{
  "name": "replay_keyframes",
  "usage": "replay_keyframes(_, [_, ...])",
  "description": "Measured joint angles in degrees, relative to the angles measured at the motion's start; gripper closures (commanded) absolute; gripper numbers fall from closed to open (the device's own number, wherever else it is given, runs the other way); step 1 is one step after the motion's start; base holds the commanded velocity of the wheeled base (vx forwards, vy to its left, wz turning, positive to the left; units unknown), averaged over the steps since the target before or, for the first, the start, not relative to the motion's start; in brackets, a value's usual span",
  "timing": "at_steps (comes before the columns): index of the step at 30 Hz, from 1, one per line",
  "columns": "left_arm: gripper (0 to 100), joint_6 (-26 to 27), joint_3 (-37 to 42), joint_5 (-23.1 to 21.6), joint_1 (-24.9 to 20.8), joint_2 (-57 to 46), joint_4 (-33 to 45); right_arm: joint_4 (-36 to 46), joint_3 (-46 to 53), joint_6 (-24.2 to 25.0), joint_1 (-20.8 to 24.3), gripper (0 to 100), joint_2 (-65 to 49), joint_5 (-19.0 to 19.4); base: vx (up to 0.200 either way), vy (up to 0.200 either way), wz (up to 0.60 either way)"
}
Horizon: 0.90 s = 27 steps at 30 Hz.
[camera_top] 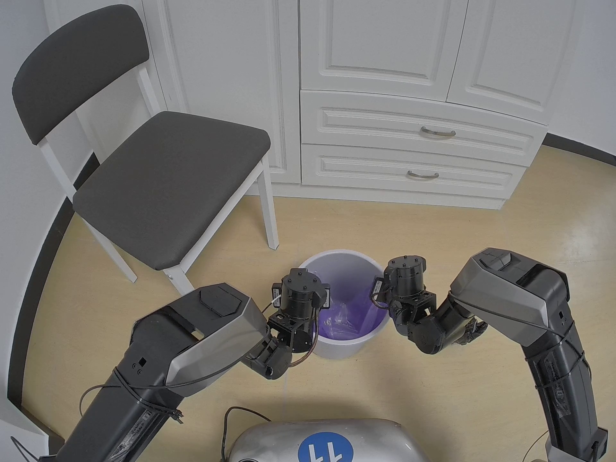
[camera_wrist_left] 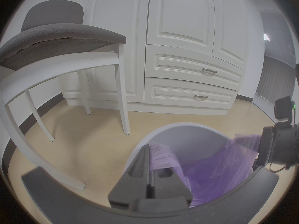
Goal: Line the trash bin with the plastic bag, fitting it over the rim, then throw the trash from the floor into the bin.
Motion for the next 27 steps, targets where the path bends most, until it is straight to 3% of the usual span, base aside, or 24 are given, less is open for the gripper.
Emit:
replay_keyframes(7, [100,1.72,0.72,0.11,0.72,0.23,0.02,-1.06,0.56,-1.51,-0.37,100,0.27,-0.59,0.0,0.0,0.0])
replay_keyframes(20, [100,4.66,3.85,0.05,3.86,-2.95,-0.06,-18.7,5.3,-18.01,-4.83,100,0.33,0.02,0.0,0.0,0.0])
replay_keyframes(27, [100,6.99,6.14,0.0,4.25,-5.32,-0.83,-20.92,7.62,-20.99,-6.01,100,0.5,0.27,0.0,0.0,0.0])
